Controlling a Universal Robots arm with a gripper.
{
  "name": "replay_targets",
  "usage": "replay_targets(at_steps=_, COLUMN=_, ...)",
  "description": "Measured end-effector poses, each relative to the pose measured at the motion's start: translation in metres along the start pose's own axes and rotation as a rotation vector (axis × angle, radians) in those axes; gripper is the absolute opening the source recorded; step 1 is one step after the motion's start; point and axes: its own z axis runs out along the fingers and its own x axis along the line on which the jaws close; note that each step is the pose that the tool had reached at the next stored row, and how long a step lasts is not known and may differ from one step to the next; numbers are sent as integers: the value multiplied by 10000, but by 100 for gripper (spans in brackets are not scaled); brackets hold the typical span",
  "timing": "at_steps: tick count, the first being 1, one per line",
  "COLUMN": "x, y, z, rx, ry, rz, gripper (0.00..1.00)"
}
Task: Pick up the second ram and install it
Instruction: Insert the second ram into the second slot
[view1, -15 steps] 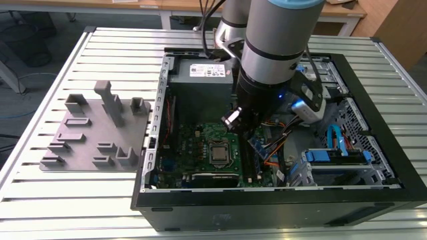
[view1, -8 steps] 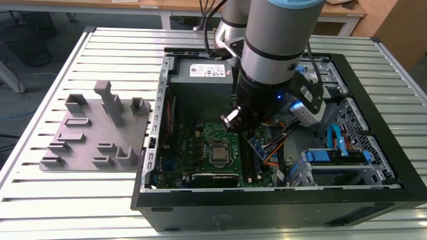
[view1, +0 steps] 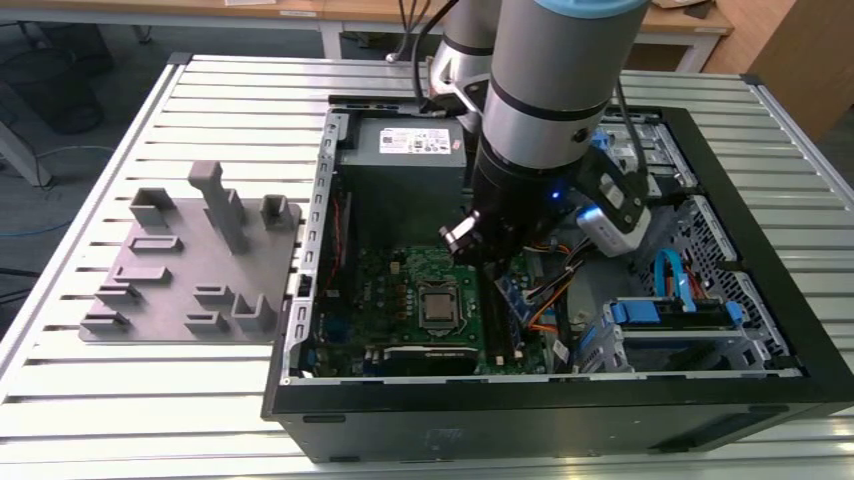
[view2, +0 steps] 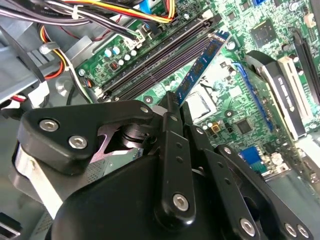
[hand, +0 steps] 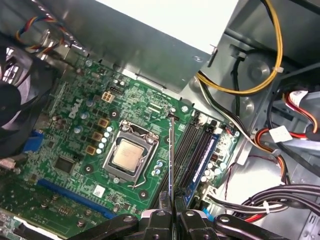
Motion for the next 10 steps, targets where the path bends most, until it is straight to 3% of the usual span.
replay_targets(at_steps=10, x=0, y=0, z=2, rx=21, ry=-13, rz=822, gripper=14)
